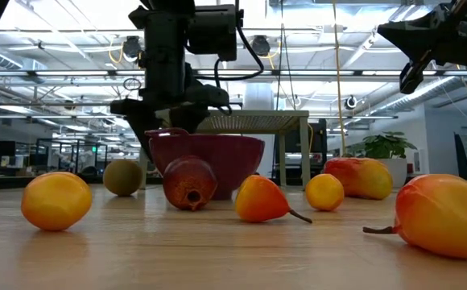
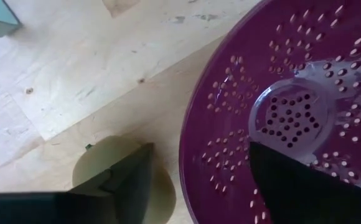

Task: Pick & Place Fruit
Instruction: Put the violet strainer bowl on the shelf

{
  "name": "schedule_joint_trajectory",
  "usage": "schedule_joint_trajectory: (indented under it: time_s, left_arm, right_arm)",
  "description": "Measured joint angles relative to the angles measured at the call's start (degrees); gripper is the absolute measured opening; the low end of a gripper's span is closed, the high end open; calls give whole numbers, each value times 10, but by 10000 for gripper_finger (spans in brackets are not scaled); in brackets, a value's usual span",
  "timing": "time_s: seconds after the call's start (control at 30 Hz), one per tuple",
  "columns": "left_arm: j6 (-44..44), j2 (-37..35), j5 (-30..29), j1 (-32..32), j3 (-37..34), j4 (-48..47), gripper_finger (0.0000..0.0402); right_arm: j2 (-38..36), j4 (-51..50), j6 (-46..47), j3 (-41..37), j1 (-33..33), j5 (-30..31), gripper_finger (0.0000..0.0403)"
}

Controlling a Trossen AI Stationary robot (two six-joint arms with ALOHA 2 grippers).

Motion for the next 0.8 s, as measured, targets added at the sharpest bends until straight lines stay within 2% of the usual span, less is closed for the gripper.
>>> schedule_joint_trajectory:
  time_s: [0.2,0.8]
  left_arm:
    - [8,0,-2,0,0,0,160]
    - [0,-1,-6,0,2,2,10]
  right_arm:
    - [0,1,0,0,0,0,4]
    - [0,1,0,0,0,0,4]
